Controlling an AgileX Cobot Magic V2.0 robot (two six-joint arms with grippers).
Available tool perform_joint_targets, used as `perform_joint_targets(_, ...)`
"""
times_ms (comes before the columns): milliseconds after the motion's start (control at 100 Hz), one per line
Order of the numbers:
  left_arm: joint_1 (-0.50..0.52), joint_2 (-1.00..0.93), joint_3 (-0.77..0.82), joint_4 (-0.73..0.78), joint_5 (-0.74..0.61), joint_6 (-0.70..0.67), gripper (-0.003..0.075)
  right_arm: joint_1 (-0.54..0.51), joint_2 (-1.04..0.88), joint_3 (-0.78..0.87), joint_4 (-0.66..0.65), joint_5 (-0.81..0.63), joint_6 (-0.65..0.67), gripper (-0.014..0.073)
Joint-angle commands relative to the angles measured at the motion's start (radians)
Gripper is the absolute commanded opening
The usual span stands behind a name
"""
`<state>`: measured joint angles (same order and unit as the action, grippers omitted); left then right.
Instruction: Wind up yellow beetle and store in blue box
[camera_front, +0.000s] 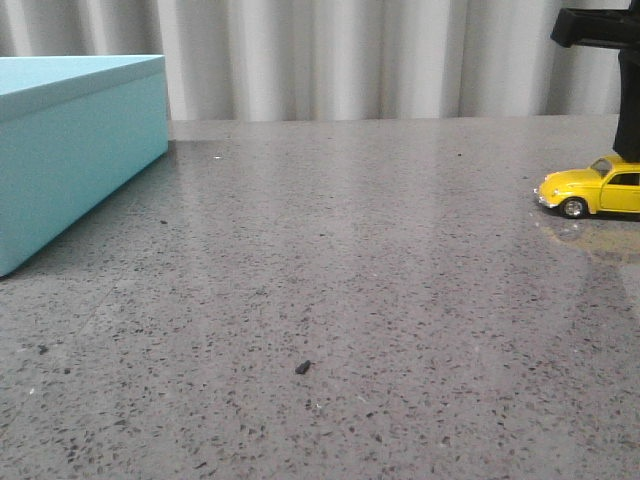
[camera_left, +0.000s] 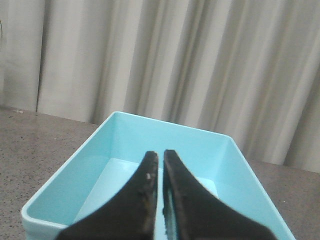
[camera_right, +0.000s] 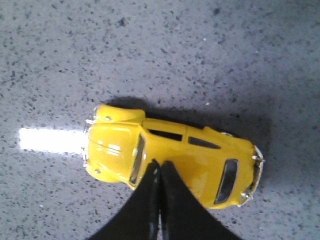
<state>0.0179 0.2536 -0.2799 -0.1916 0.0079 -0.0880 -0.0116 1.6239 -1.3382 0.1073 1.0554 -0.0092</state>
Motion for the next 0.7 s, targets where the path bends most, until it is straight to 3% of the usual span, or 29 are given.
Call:
perform_joint_targets(0, 0.002, 0.016, -0.039, -0.007, -0.079, -0.007, -0.0021, 0.0, -0.028, -0.023, -0.063, 0.008, 0.02, -0.0061)
perform_joint_targets(690, 0.002, 0.016, -0.039, -0.007, -0.079, -0.007, -0.0021, 0.0, -0.028, -0.023, -0.236, 0.083, 0.112, -0.0061)
